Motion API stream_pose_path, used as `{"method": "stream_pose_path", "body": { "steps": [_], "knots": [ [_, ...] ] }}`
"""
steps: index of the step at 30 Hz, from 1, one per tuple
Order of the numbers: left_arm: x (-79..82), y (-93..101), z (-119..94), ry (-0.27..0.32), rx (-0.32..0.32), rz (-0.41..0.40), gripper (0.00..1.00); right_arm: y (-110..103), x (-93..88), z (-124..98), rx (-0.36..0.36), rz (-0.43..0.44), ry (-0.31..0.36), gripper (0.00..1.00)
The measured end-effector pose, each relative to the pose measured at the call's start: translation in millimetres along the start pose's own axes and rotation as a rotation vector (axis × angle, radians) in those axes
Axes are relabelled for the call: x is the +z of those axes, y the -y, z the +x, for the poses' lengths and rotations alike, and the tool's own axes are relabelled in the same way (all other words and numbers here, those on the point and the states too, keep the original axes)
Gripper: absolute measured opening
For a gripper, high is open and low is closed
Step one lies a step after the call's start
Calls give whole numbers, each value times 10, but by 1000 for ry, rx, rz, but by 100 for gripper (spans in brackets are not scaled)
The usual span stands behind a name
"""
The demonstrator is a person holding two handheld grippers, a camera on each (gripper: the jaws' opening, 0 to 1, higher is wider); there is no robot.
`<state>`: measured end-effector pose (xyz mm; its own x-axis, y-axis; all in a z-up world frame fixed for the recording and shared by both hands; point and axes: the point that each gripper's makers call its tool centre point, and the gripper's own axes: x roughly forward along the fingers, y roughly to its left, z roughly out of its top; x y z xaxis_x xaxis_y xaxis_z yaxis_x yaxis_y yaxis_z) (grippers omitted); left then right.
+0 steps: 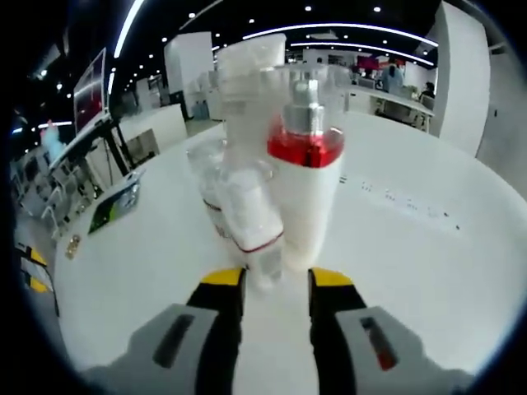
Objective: Arrange the skincare products in the storage area until every visible bottle or jar stands upright without overlapping.
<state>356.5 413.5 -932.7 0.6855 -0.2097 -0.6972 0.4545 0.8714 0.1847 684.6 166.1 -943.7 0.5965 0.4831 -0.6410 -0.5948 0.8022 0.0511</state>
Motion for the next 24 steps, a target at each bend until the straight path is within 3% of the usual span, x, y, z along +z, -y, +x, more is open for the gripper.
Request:
{"method": "stream_pose_path", "body": {
  "steps": [6,17,24],
  "knots": [
    [3,-1,-4,0,0,-1,26,65,-5,-25,-17,48,3,31],
    [4,-2,-4,0,1,0,26,63,-35,-60,-24,42,-8,31],
    [6,-3,-6,2,1,-1,26,-53,-184,-95,-7,36,-43,31]
  ]
}}
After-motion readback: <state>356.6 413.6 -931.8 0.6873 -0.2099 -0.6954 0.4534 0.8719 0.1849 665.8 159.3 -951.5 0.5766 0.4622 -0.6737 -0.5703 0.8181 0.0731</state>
